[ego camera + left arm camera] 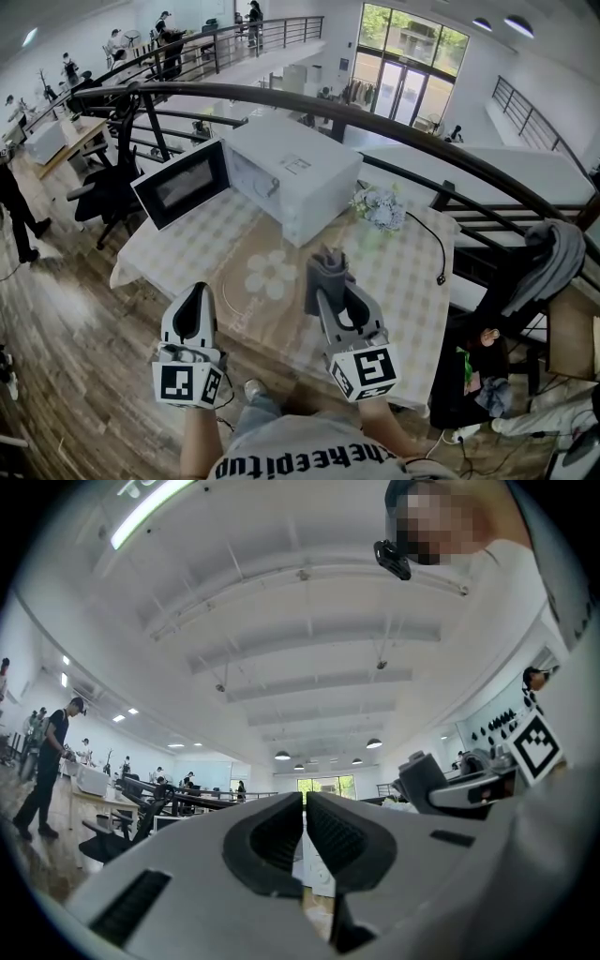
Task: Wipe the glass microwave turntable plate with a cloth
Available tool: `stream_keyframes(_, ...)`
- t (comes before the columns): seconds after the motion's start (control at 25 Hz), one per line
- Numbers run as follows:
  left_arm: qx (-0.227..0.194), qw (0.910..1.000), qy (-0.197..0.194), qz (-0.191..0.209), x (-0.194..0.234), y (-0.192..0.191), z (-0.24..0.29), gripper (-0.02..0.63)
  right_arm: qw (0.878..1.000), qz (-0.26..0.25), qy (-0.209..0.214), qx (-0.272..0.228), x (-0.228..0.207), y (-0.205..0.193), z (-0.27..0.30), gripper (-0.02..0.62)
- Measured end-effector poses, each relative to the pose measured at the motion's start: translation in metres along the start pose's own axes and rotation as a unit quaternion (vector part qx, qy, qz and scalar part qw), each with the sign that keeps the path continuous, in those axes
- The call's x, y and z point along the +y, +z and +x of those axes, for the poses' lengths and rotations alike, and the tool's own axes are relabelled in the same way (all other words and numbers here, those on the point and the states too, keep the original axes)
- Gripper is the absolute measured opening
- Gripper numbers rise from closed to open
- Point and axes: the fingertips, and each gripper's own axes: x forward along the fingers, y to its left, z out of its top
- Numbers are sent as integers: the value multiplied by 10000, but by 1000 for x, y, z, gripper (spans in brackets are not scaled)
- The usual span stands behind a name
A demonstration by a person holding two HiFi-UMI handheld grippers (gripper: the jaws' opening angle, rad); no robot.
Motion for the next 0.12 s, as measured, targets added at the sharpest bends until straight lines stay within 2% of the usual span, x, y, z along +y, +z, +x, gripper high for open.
stream_keyframes(0.12,25,10000,-14,0,2,-1,2,12,10000,30,-18,6,0,-1,3,107)
